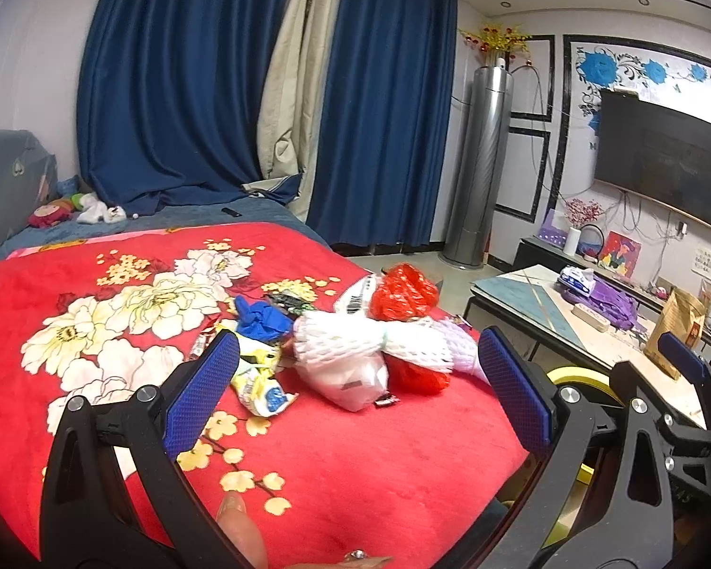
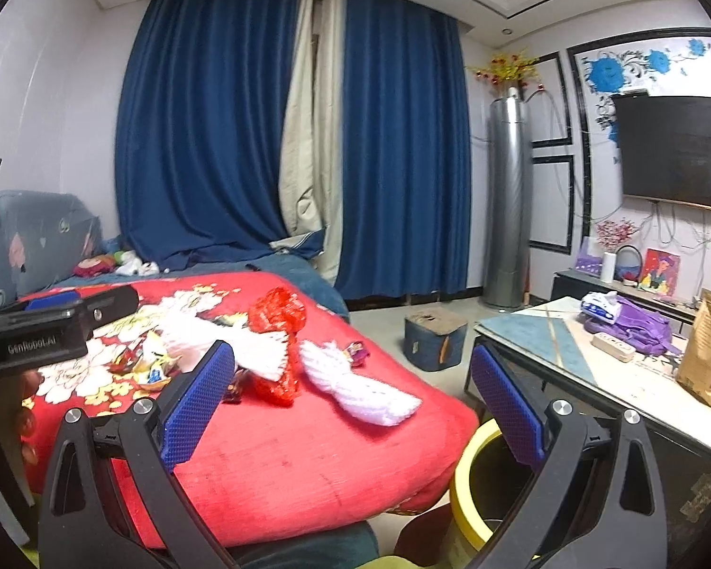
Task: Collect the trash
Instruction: 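Move both tools toward the trash on the red bedspread, then grasp the white foam net with the right tool while the left tool grasps a red snack wrapper, then carry the foam net and red wrapper in both tools over the yellow bin, then open the right tool to drop the foam net while the left tool drops the wrapper into the bin, then move both tools back over the trash on the bedspread, then grasp a white foam net with the right tool while the left tool grasps the white plastic bag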
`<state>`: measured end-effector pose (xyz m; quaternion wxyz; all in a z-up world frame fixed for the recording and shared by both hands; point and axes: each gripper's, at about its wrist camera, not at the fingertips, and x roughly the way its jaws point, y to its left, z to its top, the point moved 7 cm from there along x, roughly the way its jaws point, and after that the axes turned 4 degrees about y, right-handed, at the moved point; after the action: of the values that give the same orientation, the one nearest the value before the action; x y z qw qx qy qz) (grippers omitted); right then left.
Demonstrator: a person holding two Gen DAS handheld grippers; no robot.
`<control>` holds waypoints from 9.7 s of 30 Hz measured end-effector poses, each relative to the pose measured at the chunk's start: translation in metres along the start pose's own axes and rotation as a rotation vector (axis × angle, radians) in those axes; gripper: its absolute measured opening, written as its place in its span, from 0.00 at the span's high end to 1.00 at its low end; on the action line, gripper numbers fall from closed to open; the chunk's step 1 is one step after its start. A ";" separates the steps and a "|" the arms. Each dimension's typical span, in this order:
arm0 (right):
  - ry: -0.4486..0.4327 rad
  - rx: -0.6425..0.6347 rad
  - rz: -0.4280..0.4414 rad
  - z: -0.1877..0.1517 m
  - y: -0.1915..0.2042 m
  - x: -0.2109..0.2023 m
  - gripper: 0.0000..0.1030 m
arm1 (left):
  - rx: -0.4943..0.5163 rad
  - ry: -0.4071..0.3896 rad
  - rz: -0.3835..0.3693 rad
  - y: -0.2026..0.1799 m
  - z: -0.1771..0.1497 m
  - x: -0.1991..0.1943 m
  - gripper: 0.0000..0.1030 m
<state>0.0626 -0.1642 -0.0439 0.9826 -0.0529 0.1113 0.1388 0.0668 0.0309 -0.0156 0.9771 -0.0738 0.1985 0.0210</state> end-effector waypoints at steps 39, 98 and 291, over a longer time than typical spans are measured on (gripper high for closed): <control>0.277 -0.322 0.176 -0.008 0.095 0.145 0.27 | -0.181 0.296 0.161 0.155 -0.025 0.080 0.18; 0.206 -0.145 0.180 0.008 0.022 0.086 0.85 | -0.100 0.236 -0.118 0.055 0.006 0.053 0.89; 0.540 -0.074 0.205 -0.078 -0.003 0.151 0.72 | -0.034 0.388 0.021 0.020 -0.029 0.150 0.44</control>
<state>0.1887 -0.1378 -0.1545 0.8957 -0.1121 0.3684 0.2223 0.1919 0.0481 -0.1033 0.9189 -0.0908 0.3834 0.0201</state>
